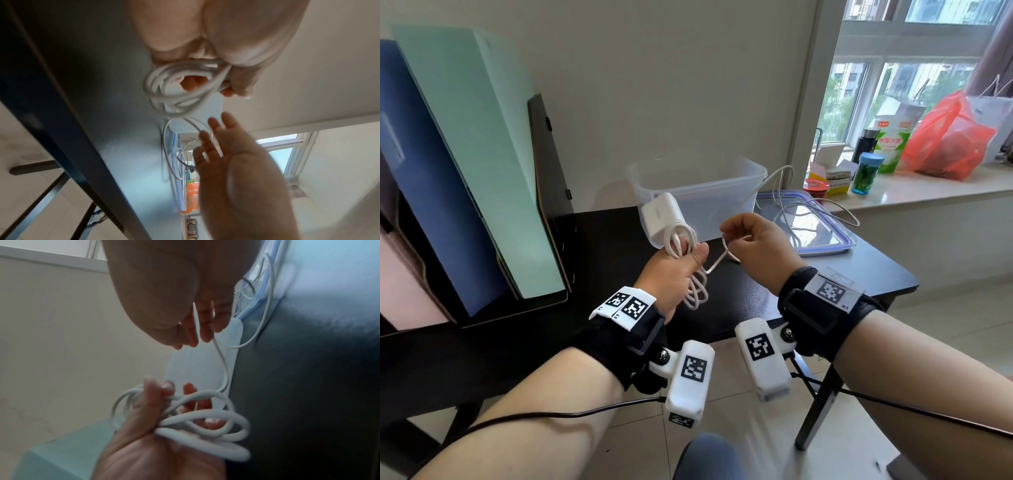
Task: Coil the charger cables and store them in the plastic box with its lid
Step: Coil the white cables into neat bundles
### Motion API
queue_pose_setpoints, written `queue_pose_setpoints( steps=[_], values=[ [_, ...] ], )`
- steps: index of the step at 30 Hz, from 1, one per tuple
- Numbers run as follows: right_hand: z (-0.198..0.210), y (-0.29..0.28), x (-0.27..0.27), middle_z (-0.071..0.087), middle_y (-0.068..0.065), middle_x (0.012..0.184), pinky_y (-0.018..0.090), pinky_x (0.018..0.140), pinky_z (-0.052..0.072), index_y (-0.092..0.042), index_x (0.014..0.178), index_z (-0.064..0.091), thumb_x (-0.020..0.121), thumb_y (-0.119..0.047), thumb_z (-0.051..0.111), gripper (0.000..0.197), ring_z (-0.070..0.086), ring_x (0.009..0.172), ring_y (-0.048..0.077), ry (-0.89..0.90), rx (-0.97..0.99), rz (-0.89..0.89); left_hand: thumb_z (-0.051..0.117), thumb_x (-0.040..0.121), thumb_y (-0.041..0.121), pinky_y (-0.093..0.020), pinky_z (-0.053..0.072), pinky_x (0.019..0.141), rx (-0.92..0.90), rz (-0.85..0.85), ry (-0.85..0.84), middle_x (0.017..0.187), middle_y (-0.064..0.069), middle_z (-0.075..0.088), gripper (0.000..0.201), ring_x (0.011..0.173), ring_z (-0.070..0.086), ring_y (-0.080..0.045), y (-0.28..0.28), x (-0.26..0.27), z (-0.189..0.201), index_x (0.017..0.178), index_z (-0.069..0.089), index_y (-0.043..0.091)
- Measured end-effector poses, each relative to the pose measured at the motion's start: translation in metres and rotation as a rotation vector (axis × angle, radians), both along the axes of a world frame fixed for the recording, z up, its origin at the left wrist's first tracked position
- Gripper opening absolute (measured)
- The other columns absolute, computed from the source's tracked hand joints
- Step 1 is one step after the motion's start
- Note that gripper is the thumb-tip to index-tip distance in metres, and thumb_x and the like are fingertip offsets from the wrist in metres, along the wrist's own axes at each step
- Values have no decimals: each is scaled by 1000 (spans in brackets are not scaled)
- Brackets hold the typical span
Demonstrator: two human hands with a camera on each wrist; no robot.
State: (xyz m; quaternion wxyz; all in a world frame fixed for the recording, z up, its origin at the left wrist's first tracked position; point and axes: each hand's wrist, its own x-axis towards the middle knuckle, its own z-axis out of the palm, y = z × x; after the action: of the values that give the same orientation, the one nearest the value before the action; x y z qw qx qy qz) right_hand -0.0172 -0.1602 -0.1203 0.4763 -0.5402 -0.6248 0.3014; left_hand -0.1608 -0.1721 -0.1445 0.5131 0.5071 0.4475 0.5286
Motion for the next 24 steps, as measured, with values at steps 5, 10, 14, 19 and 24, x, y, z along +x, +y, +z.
queue_pose_setpoints(
  steps=[5, 10, 14, 19, 24],
  values=[
    [-8, -1, 11, 57, 0, 115, 24, 77, 42, -21, 116, 57, 75, -1, 52, 45, 48, 71, 7, -285, -8, -44, 48, 94, 24, -28, 46, 52, -20, -40, -75, 65, -5, 59, 34, 54, 54, -15, 1, 0, 5, 65, 58, 9],
    [-8, 0, 17, 48, 5, 122, 28, 88, 44, -19, 121, 56, 77, -5, 52, 46, 54, 101, 22, -514, -33, -196, 44, 96, 22, -34, 44, 64, -18, -62, -159, 43, 3, 54, 50, 54, 53, -20, -1, 0, 7, 48, 58, 19],
    [-11, 4, 28, 57, 10, 110, 28, 76, 40, -16, 105, 63, 83, -12, 48, 27, 54, 91, 26, -614, -49, -276, 46, 95, 23, -27, 47, 47, -75, 10, -261, 42, 4, 45, 31, 36, 46, -13, 6, -7, 7, 67, 43, 13],
    [-9, 1, 35, 67, 5, 94, 26, 75, 40, -18, 89, 66, 83, -20, 59, 9, 57, 87, 20, -426, -19, -270, 49, 94, 25, -19, 36, 36, -104, 93, -296, 42, 6, 41, 30, 31, 36, -10, 9, -12, 7, 66, 40, 17],
    [0, -7, 25, 59, -5, 73, 17, 65, 40, -25, 79, 66, 80, -17, 64, 8, 51, 63, 7, -173, 60, -136, 60, 88, 22, -24, 36, 48, -88, 126, -173, 48, 7, 41, 29, 44, 40, -9, 5, -7, 6, 65, 42, 20]
  ],
)
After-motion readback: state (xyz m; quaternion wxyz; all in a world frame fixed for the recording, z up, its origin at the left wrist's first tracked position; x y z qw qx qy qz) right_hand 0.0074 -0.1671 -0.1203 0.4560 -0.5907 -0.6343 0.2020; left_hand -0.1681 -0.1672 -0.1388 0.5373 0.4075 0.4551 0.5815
